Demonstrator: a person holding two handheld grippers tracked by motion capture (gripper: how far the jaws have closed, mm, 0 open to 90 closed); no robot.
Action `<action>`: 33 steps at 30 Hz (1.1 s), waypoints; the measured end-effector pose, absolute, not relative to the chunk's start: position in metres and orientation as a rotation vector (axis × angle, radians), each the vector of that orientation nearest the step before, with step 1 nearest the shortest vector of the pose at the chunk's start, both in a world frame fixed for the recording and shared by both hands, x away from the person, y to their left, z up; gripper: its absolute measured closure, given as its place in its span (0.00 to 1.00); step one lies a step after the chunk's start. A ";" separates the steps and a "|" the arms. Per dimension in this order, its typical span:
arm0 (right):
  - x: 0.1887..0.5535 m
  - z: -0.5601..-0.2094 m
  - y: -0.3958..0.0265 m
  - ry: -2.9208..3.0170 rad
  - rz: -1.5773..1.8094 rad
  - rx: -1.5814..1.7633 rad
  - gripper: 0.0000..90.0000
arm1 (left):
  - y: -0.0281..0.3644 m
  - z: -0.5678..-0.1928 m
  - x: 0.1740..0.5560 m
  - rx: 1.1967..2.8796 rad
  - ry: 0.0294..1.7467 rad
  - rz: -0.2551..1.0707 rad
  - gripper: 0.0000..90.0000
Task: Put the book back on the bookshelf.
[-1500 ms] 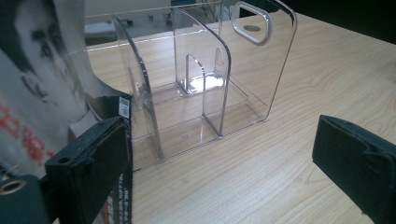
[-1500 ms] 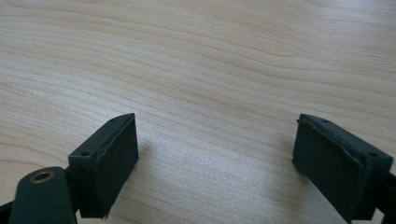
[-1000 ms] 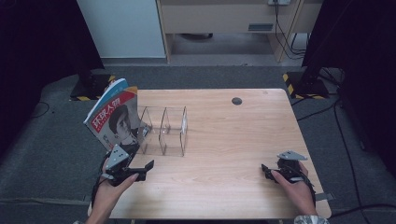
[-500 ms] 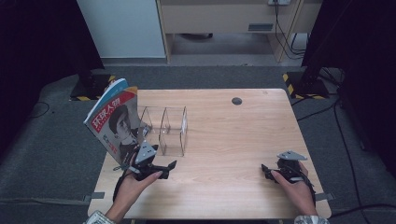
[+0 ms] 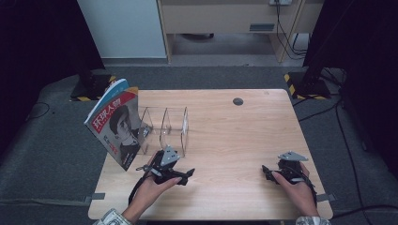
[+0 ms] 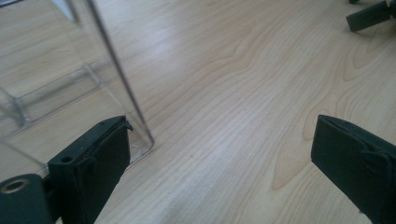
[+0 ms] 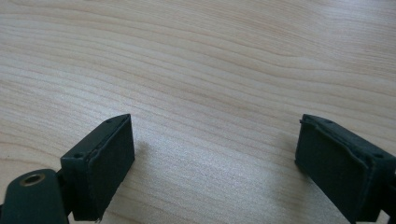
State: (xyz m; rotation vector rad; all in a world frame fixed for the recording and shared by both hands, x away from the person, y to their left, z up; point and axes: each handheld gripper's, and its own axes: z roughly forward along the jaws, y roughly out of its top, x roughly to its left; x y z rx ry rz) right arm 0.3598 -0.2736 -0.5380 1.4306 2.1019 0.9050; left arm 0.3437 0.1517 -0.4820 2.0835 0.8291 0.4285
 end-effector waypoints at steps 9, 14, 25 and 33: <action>0.360 -0.538 -0.273 2.105 0.903 1.431 0.12 | 0.126 -0.491 0.346 2.139 0.785 0.345 0.04; 0.361 -0.538 -0.272 2.125 0.897 1.423 0.07 | 0.108 -0.496 0.349 2.161 0.763 0.316 0.04; 0.361 -0.539 -0.270 2.118 0.889 1.434 0.05 | 0.069 -0.512 0.361 2.200 0.745 0.261 0.04; 0.361 -0.539 -0.270 2.117 0.889 1.436 0.05 | 0.053 -0.518 0.370 2.208 0.747 0.265 0.04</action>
